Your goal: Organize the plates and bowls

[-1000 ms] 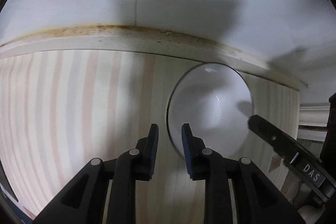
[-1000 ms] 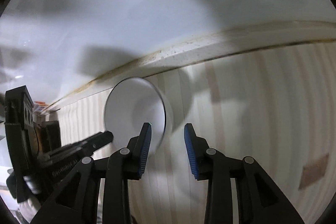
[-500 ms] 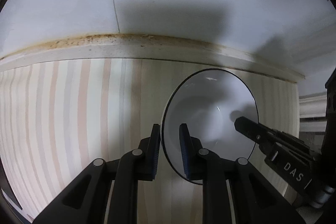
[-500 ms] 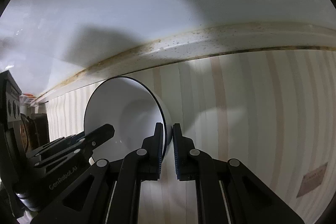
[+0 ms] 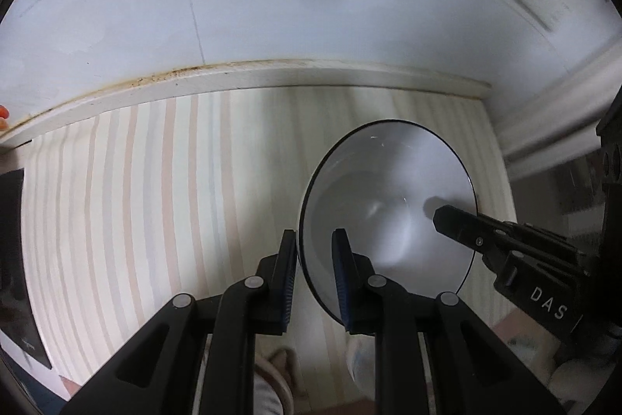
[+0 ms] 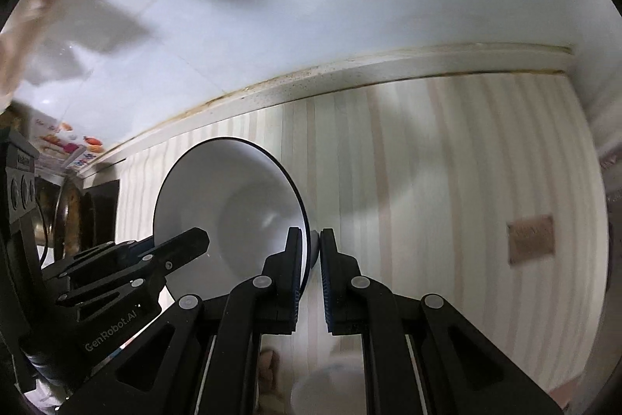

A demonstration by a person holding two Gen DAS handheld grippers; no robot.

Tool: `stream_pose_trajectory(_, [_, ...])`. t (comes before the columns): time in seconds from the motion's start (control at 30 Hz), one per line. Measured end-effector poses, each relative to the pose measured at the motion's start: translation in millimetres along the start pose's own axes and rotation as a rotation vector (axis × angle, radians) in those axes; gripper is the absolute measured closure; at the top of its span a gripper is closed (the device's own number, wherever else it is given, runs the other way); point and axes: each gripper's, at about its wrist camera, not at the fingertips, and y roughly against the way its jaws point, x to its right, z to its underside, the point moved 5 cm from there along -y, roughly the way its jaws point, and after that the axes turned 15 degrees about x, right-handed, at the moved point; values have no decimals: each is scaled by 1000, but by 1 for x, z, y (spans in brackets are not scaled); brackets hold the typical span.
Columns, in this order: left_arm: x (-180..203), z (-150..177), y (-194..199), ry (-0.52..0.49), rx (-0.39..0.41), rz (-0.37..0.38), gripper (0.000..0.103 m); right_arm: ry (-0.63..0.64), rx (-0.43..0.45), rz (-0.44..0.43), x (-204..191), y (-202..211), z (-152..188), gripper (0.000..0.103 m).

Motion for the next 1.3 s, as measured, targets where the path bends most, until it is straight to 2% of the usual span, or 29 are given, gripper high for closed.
stream_pose_trajectory(0.2, [29, 35, 22, -56, -23, 41, 87, -19, 29, 16, 11, 63, 40, 92])
stream_pose_trajectory(0.4, [50, 77, 15, -121, -85, 54, 87, -63, -1, 45, 37, 87, 93, 92])
stream_pose_trajectory(0.53, [60, 102, 4, -140, -130, 49, 87, -104, -35, 64, 55, 86, 124, 92])
stream_pose_trajectory(0.83, [60, 134, -22, -165, -204, 2, 87, -130, -93, 86, 72, 63, 159, 92])
stream_pose_trajectory(1.0, [63, 137, -27, -192, -218, -11, 87, -124, -123, 93, 74, 52, 170, 92])
stream_pose_trajectory(1.03, [63, 140, -26, -220, -288, -20, 87, -119, -122, 97, 74, 51, 170, 92])
stream_pose_trajectory(1.3, [65, 138, -29, -268, -292, -37, 87, -127, -124, 110, 79, 46, 167, 92])
